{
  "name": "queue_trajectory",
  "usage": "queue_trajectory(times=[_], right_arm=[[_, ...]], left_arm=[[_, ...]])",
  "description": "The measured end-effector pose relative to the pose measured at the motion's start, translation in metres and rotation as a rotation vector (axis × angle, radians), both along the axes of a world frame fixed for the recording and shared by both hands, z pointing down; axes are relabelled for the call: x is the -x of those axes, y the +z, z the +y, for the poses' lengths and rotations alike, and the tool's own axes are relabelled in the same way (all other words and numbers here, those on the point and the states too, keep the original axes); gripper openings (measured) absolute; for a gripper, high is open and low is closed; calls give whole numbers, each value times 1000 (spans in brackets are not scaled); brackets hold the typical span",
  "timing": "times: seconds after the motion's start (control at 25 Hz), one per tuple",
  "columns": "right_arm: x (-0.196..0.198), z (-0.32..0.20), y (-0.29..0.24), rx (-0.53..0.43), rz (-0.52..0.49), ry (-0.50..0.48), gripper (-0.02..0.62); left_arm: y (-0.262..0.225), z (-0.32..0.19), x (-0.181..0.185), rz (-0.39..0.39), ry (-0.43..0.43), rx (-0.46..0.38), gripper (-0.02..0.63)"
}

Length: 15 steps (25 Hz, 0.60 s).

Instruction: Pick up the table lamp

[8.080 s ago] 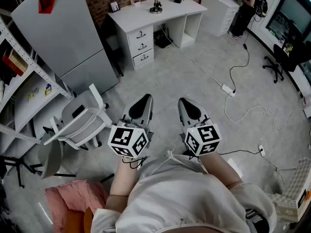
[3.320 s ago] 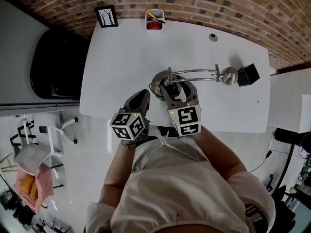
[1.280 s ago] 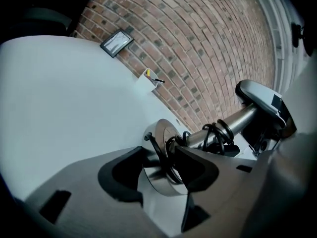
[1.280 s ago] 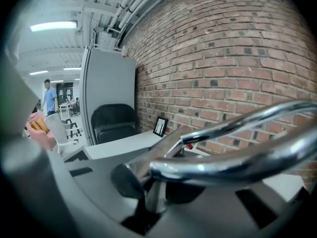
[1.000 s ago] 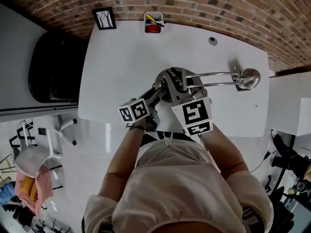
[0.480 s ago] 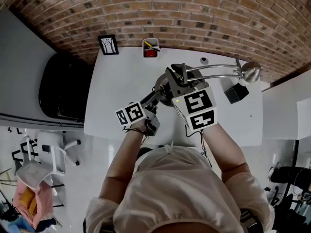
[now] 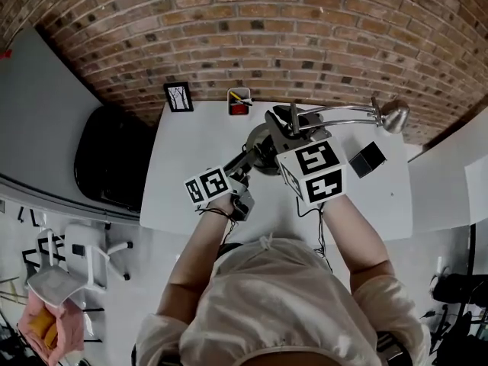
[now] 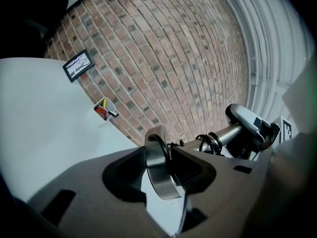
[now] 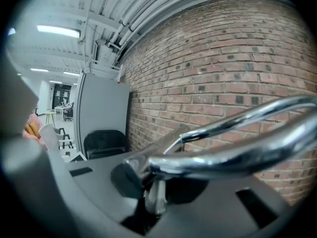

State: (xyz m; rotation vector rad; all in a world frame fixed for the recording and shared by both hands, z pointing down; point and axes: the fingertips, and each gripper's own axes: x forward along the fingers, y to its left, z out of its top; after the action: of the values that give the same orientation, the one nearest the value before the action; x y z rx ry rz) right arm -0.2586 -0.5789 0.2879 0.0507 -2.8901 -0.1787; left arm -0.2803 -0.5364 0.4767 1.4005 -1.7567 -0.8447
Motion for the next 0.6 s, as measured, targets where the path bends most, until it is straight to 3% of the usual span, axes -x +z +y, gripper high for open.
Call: queue_trajectory(times=[0.6], right_arm=[[-17,0,2,-6,0,15,58]], left_arm=[[2,0,-17,-7,37,23,161]])
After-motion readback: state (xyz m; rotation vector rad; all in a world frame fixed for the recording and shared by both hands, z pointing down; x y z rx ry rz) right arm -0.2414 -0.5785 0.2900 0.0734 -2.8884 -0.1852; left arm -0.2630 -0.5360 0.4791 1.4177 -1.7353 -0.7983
